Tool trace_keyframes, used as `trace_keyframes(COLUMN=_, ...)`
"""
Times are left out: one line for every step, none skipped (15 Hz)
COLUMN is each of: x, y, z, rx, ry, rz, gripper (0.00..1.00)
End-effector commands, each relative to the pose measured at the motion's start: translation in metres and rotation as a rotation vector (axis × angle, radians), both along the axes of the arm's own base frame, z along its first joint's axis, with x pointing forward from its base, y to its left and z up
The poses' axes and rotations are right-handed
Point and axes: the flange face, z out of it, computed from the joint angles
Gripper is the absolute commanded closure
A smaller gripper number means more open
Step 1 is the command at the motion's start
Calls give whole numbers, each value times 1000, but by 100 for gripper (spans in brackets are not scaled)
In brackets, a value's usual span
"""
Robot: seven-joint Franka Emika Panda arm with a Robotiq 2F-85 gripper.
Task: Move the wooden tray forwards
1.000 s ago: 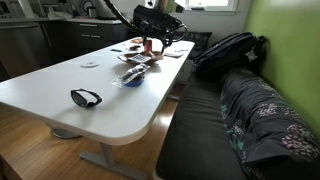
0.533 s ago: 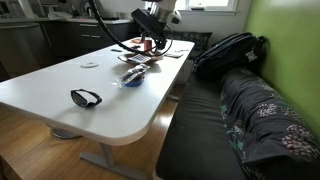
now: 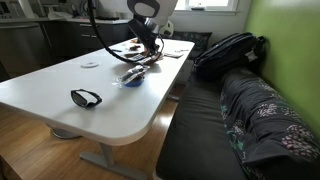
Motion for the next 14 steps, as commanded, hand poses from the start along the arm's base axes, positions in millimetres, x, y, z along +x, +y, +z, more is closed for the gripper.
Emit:
trace_keyframes(x=7, y=4, z=-9, rx=-42, ry=24, rz=-19, gripper=0)
trace_keyframes(x=8, y=-2, z=-14, rx=10, ry=22, rz=31, gripper=0)
trace_keyframes(x=9, y=-8, z=-17, rx=12, ry=24, rz=50, gripper=0)
trace_keyframes(x=12, y=-14, z=-21, rx=6, ry=18, rz=31, gripper=0)
trace_keyframes(x=16, y=-22, z=-22, rx=8, ry=20, rz=49, gripper=0)
trace_keyframes(x=18, y=-28, z=-25, rx=13, ry=15, rz=87, gripper=0)
trace_keyframes(x=20, y=-34, z=-28, rx=22, ry=5, rz=131, gripper=0)
trace_keyframes(x=22, y=-40, z=-30, rx=5, ry=8, rz=173, gripper=0)
trace_keyframes(x=25, y=-45, z=-32, rx=8, ry=3, rz=207, gripper=0)
trace_keyframes(x=28, y=-44, z=-34, rx=14, ry=-10, rz=245, gripper=0)
trace_keyframes(x=30, y=-42, z=-37, rx=16, ry=-15, rz=281, gripper=0)
trace_keyframes(x=33, y=-37, z=-41, rx=20, ry=-22, rz=319, gripper=0)
trace_keyframes(x=35, y=-32, z=-45, rx=24, ry=-28, rz=350, gripper=0)
trace_keyframes(x=37, y=-26, z=-49, rx=28, ry=-34, rz=375, gripper=0)
